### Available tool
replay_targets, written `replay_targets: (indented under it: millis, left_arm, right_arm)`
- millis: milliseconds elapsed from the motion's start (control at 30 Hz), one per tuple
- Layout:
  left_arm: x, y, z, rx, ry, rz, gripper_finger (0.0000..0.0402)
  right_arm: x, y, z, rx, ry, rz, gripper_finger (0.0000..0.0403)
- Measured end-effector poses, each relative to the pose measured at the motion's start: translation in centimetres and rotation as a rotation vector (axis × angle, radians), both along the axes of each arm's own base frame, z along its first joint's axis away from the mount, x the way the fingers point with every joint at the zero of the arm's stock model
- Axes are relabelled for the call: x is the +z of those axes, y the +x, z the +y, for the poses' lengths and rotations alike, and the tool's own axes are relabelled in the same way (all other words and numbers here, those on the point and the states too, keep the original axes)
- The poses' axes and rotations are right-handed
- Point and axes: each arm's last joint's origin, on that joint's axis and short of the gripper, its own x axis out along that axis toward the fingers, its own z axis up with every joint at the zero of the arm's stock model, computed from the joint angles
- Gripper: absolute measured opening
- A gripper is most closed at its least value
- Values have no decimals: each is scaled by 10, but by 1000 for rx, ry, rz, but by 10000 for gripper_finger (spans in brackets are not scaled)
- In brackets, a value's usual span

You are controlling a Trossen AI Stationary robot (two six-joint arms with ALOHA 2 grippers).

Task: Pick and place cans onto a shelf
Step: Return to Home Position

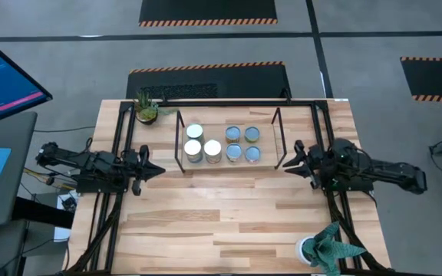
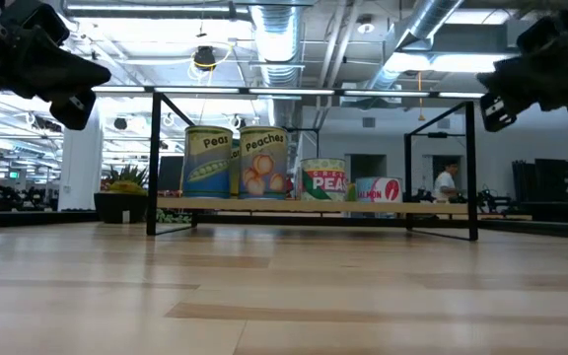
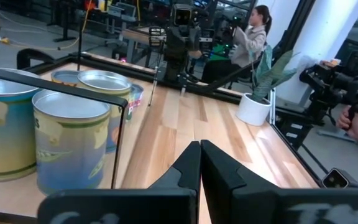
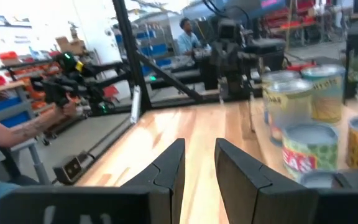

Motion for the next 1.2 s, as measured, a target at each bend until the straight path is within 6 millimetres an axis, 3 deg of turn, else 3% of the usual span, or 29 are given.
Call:
replay_targets:
  millis: [600, 833, 1200]
  left_arm:
    - [0, 0, 0, 6, -1, 3, 0]
    - [0, 0, 0, 5, 14, 2, 0]
    - [0, 2, -1, -5, 99, -70, 0]
  right_arm:
    - [6, -3, 18, -75, -24, -92, 113]
    - [-1, -3, 23, -143, -30, -25, 113]
    - [4, -4, 27, -103, -70, -81, 113]
